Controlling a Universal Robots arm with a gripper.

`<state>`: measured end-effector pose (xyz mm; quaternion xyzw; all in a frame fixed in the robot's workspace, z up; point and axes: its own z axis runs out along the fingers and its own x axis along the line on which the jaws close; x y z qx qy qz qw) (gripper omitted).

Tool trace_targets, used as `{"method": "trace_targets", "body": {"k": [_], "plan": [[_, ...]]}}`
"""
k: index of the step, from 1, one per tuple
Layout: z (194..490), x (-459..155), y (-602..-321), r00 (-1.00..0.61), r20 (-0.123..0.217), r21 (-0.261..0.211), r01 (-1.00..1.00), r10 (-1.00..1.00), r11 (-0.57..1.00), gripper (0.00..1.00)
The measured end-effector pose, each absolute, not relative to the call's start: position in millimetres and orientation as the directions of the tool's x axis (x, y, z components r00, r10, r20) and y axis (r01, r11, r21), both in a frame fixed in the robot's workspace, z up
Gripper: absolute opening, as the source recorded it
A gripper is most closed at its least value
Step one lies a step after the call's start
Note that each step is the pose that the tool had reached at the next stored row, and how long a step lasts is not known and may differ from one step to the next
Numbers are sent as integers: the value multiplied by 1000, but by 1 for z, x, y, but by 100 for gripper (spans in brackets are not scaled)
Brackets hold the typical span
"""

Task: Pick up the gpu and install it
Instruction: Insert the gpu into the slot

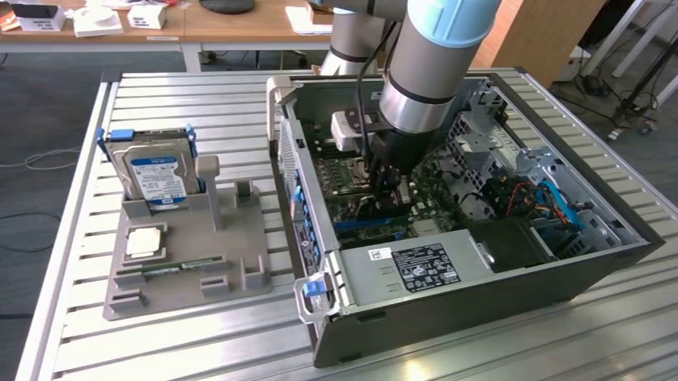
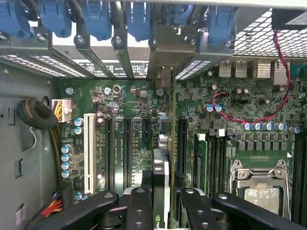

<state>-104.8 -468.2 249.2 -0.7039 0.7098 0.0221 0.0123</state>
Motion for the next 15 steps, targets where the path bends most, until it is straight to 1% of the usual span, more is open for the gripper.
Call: {"method": "trace_targets", "body": {"k": [15], "plan": [[249, -105, -468, -11, -49, 14, -1000, -999, 10, 27]]}}
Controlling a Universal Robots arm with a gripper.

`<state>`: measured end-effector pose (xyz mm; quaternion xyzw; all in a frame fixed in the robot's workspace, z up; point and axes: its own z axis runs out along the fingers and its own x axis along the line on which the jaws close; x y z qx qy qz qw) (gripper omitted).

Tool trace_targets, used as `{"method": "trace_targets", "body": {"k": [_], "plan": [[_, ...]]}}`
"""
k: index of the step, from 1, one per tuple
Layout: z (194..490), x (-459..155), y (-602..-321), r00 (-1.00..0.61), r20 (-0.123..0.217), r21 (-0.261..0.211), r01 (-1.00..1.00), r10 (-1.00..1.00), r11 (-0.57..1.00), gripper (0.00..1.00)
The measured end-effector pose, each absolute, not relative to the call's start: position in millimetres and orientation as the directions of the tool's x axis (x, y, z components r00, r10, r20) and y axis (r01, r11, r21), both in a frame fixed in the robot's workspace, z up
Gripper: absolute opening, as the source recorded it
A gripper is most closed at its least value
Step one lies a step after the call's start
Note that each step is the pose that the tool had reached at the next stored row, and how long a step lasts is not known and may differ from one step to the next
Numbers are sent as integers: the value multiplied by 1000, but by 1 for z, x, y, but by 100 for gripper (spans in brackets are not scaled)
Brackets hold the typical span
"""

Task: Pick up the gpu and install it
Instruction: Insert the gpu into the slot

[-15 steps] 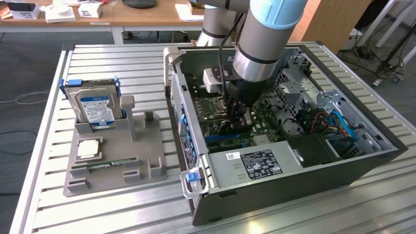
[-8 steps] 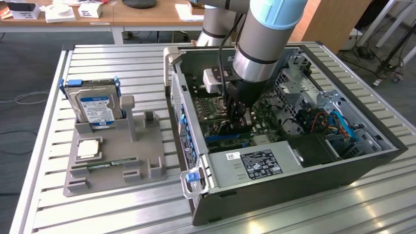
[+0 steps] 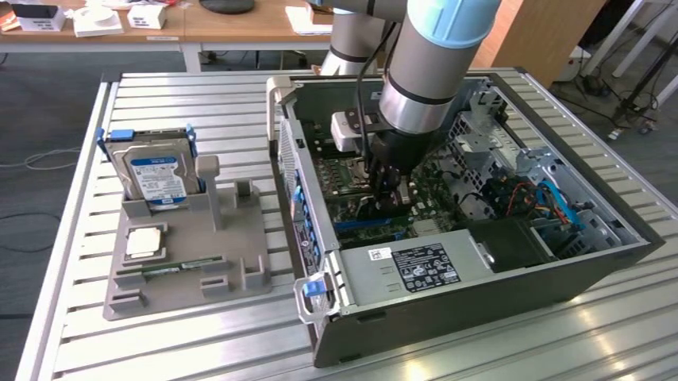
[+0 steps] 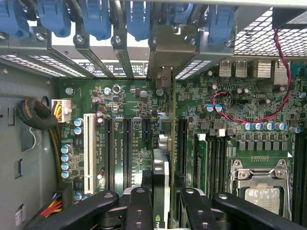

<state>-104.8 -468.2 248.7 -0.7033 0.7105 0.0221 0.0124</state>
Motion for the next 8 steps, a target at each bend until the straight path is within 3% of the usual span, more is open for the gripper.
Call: {"method": "trace_targets", "body": {"k": [8], "plan": [[248, -105, -468, -12, -49, 14, -1000, -999, 11, 27]]}}
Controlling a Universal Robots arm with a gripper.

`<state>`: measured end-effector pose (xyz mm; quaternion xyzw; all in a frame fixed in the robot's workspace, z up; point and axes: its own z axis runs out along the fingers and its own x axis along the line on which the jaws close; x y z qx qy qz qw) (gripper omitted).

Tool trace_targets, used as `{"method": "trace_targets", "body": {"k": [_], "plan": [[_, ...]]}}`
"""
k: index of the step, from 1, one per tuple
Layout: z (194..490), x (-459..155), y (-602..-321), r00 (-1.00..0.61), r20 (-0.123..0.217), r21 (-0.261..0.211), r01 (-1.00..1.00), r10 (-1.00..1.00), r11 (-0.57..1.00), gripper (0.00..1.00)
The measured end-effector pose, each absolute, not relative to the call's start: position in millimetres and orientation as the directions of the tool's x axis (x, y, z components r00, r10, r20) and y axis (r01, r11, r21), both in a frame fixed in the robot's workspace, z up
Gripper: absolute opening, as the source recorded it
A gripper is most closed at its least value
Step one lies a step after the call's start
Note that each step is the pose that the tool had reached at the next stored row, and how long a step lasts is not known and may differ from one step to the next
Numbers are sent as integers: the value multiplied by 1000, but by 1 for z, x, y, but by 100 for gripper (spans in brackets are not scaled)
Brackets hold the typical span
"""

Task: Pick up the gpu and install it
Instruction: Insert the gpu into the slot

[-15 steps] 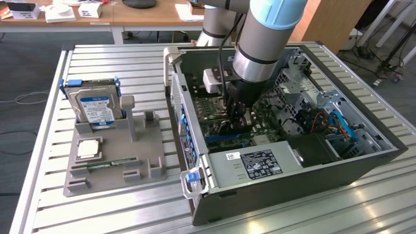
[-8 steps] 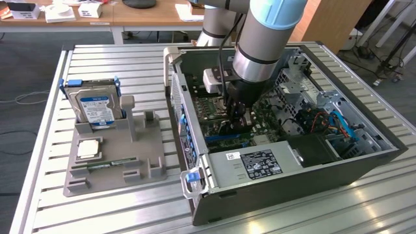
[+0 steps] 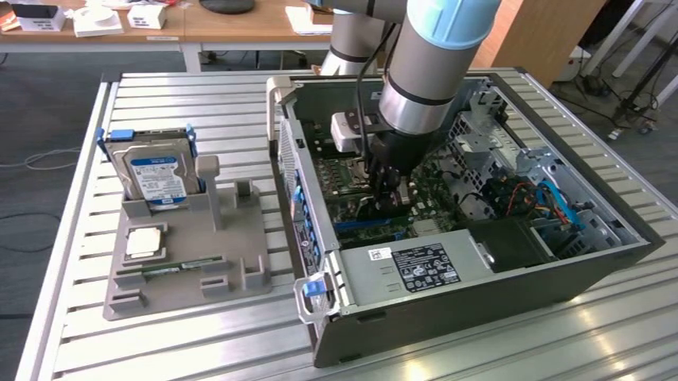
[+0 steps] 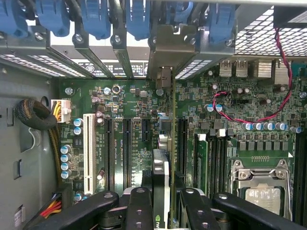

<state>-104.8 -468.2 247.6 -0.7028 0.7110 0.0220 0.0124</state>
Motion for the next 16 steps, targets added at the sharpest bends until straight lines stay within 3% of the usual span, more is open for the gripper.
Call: {"method": "trace_targets", "body": {"k": [16], "plan": [[247, -105, -468, -24, -49, 14, -1000, -999, 24, 27]]}}
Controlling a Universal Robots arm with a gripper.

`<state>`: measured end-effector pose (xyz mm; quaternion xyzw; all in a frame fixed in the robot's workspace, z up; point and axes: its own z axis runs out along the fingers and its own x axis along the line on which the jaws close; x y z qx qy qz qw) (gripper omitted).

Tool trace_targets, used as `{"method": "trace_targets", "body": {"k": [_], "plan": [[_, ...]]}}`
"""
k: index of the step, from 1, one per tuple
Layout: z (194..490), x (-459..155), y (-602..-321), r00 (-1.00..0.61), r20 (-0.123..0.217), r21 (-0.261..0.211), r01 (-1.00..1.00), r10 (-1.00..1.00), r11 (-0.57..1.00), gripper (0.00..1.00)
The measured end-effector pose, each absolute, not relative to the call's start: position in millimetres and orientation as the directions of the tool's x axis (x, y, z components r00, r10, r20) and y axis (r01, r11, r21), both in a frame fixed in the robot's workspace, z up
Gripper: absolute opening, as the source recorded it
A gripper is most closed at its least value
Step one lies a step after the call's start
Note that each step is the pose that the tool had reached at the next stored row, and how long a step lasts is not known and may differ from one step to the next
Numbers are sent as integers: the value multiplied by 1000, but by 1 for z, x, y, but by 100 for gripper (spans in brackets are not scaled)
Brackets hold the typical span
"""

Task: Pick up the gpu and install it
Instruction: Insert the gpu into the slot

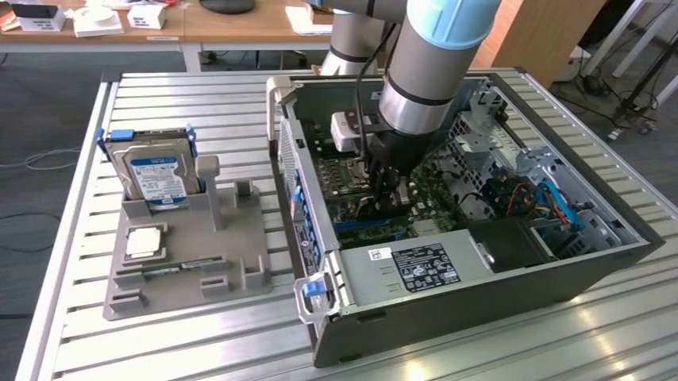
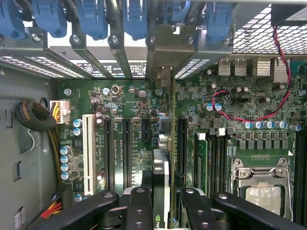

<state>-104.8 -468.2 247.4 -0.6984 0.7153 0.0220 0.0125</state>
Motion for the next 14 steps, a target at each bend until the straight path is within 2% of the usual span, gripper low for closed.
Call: {"method": "trace_targets", "body": {"k": [14], "plan": [[246, -105, -468, -30, -48, 14, -999, -998, 30, 27]]}}
